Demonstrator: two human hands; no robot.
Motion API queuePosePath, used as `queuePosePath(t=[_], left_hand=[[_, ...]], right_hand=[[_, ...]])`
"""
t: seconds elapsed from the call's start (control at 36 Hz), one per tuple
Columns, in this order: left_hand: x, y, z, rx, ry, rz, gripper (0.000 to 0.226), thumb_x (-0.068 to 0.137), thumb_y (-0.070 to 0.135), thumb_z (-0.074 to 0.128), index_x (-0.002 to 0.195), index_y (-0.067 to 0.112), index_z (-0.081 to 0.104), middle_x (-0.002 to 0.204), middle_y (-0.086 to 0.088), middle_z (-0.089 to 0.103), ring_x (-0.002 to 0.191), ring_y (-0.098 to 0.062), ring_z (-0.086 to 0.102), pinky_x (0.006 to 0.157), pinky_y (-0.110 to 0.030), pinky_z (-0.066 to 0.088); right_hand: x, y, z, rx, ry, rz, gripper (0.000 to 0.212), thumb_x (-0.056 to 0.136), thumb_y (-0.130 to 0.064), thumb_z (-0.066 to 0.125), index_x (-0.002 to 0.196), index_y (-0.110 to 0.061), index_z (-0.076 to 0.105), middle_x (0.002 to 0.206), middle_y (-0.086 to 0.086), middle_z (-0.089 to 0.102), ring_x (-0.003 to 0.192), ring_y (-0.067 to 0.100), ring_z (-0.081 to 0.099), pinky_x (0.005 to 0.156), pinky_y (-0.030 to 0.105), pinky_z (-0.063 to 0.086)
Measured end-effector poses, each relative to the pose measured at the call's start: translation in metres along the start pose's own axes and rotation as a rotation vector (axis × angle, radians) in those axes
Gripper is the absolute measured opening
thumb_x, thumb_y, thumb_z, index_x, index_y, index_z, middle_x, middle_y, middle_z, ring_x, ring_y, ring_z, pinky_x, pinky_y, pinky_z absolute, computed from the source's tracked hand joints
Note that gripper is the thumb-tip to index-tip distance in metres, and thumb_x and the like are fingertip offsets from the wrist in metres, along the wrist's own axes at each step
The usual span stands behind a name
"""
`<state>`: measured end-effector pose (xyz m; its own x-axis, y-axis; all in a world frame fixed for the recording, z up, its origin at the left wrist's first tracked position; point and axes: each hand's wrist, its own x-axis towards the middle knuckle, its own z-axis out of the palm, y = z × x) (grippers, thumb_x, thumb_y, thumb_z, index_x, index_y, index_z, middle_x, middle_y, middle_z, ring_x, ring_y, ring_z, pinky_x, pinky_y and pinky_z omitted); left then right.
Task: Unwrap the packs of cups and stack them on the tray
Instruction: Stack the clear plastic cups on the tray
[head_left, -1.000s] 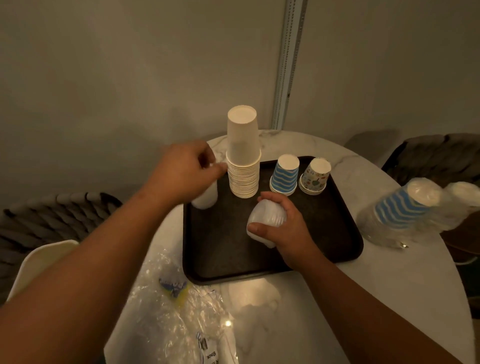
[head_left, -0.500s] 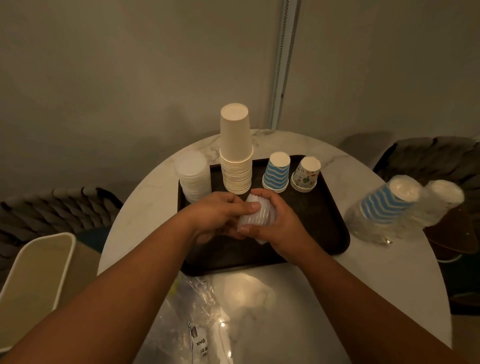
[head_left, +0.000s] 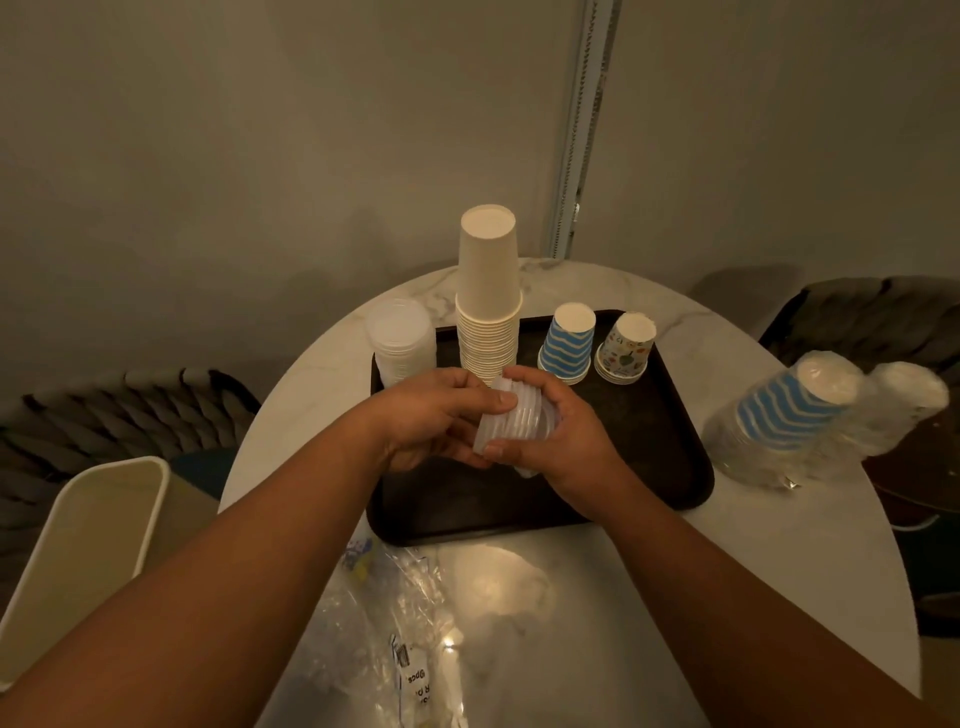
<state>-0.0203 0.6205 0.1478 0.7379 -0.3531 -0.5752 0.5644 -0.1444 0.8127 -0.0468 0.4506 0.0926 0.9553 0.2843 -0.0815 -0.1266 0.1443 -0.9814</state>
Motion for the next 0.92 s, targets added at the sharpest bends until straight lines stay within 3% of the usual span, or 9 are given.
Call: queuePosePath(t=[0.11,0.25,0.39,0.67,0.92], left_hand=[[-0.003,0.000,-0.008,-0.028,-0.007,0.004,0.046,0.073,0.028,0.072,0.109,0.005,0.055,0.099,-0.017,0.072,0.085,-0.028,0.072,0.064,-0.031,0.060],[-0.005,-0.001,-0.021,-0.045,-0.001,0.008,0.067,0.075,0.032,0.073,0.128,-0.002,0.051,0.114,-0.021,0.069,0.102,-0.034,0.069,0.078,-0.038,0.060],[-0.007,0.000,-0.029,-0.034,-0.005,0.012,0.070,0.074,0.034,0.073,0.130,-0.001,0.050,0.115,-0.020,0.069,0.104,-0.034,0.069,0.083,-0.041,0.059],[-0.010,0.004,-0.030,-0.029,-0.012,0.002,0.067,0.076,0.032,0.072,0.130,-0.002,0.049,0.113,-0.020,0.069,0.101,-0.033,0.070,0.076,-0.038,0.060],[-0.010,0.007,-0.022,-0.036,-0.034,0.001,0.062,0.075,0.030,0.071,0.126,-0.001,0.052,0.110,-0.018,0.069,0.099,-0.032,0.070,0.078,-0.039,0.060]], right_hand=[[0.003,0.000,0.005,0.008,0.005,-0.029,0.070,0.065,0.007,0.080,0.121,-0.025,0.055,0.122,-0.001,0.058,0.114,0.015,0.059,0.084,0.031,0.055],[0.007,0.002,0.013,0.019,0.051,-0.051,0.065,0.059,-0.005,0.082,0.116,-0.026,0.058,0.116,-0.005,0.061,0.112,0.015,0.060,0.083,0.033,0.055],[0.012,0.000,0.017,0.008,0.017,-0.047,0.070,0.061,-0.004,0.086,0.120,-0.028,0.056,0.118,-0.005,0.060,0.114,0.017,0.059,0.085,0.033,0.055],[0.013,-0.006,0.019,0.016,-0.028,-0.042,0.068,0.066,0.006,0.080,0.120,-0.026,0.055,0.117,-0.006,0.058,0.113,0.013,0.059,0.089,0.034,0.055],[0.013,-0.007,0.011,0.011,-0.006,-0.059,0.063,0.059,-0.009,0.082,0.114,-0.029,0.058,0.117,-0.001,0.059,0.113,0.018,0.059,0.084,0.033,0.055]])
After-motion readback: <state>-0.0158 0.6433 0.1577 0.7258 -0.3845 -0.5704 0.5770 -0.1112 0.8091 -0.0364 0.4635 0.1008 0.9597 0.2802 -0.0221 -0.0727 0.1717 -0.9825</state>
